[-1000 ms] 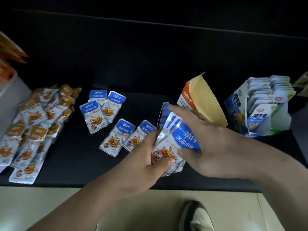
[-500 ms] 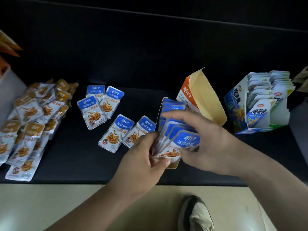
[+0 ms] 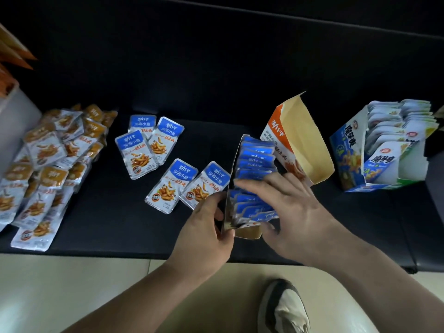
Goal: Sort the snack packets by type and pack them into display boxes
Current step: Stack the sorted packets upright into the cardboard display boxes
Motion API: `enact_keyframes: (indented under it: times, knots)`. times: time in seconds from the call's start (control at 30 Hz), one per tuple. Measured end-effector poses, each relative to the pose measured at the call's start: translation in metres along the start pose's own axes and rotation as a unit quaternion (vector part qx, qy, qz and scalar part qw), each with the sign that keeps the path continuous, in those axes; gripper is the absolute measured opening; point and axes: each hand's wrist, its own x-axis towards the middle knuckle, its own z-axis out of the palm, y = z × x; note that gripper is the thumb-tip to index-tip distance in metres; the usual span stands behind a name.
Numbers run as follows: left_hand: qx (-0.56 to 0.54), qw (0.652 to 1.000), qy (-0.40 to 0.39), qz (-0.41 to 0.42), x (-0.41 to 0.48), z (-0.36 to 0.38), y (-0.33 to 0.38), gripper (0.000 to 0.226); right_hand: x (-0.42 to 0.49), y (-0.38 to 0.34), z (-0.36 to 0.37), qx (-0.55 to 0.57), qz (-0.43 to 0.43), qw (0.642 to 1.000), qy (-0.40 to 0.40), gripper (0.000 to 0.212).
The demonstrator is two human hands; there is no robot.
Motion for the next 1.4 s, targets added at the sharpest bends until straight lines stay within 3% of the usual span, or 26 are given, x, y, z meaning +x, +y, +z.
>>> enact_keyframes:
  times: [0.17,0.27,0.37,0.5,0.6,0.7,0.87,1.0,1.1,1.27,1.4]
  knots:
    - [0.005,1.0,-0.007,0.016,0.001,-0.002,-0.003,0.06,0.001,-0.001,0.015,-0.053,0.047,0.995,0.074,0.116]
    - [0.01,0.999,0.001,0.031,0.002,-0.005,-0.007,0.07,-0.01,-0.002,0.022,0.063,0.155,0.977,0.134,0.127]
    - [-0.011,0.998,-0.008,0.062,0.002,-0.01,-0.004,0.075,-0.025,-0.011,0.039,0.216,0.268,0.932,0.112,0.125]
    - [-0.037,0.995,-0.028,0.09,0.003,-0.008,0.004,0.063,-0.027,-0.023,0.059,0.409,0.379,0.825,0.092,0.101]
    - [-0.055,0.994,-0.019,0.093,0.0,-0.004,0.013,0.052,-0.022,-0.035,0.061,0.416,0.351,0.836,0.075,0.074]
    - [-0.09,0.991,-0.045,0.089,-0.002,-0.003,0.015,0.055,-0.018,-0.041,0.061,0.437,0.339,0.83,0.074,0.083]
    - [-0.058,0.993,-0.028,0.101,0.002,-0.004,0.008,0.065,-0.018,-0.042,0.051,0.541,0.351,0.758,0.098,0.095]
    - [0.036,0.993,-0.008,0.11,-0.005,0.002,0.005,0.084,-0.006,-0.046,0.044,0.595,0.369,0.703,0.123,0.078]
    - [0.06,0.992,0.002,0.106,-0.008,0.004,0.003,0.091,-0.007,-0.052,0.046,0.573,0.379,0.714,0.134,0.058]
    - [0.003,0.995,0.026,0.093,-0.008,-0.004,0.003,0.096,-0.006,-0.039,0.043,0.573,0.395,0.702,0.151,0.058]
    - [-0.038,0.996,-0.029,0.081,-0.002,-0.001,0.009,0.1,0.0,-0.036,0.044,0.567,0.388,0.718,0.11,0.066]
